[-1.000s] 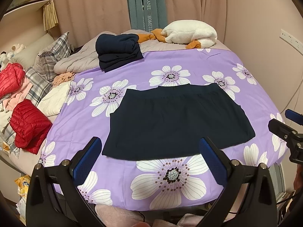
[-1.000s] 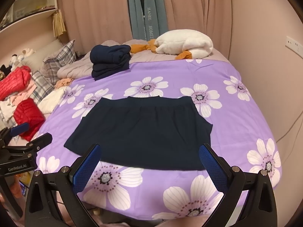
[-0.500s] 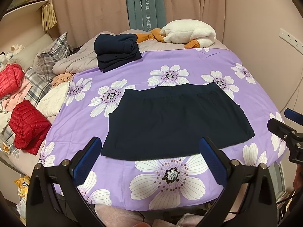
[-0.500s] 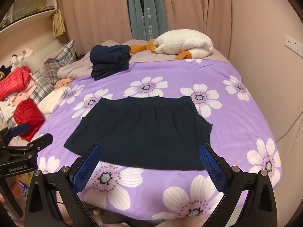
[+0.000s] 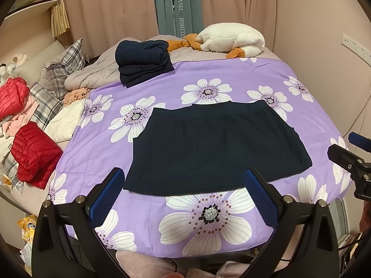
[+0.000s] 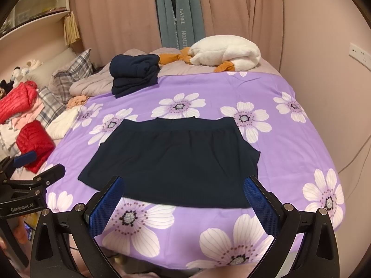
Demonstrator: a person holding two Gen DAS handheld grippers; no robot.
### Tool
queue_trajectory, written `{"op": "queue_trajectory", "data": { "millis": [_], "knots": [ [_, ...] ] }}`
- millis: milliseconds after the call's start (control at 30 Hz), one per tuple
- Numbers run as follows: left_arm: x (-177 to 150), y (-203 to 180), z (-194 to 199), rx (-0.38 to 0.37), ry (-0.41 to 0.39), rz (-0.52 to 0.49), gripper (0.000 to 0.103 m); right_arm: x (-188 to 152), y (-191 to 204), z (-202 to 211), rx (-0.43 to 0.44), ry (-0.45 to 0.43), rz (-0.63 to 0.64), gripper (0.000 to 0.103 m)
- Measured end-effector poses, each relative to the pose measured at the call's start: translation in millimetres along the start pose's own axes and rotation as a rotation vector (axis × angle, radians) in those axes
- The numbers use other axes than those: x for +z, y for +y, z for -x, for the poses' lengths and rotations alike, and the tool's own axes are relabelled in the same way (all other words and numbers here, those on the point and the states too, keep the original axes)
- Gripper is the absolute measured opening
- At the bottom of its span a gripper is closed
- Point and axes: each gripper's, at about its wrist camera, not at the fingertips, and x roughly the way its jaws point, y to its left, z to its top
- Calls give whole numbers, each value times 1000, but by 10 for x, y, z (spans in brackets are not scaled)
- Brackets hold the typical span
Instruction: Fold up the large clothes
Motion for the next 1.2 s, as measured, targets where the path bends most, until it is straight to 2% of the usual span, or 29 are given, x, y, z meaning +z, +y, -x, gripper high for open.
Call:
{"op": "queue_trajectory", "data": {
  "millis": [1200],
  "knots": [
    [-49, 43, -54, -4, 10, 3, 103, 2, 33, -4, 0, 1, 3, 102]
  ]
}}
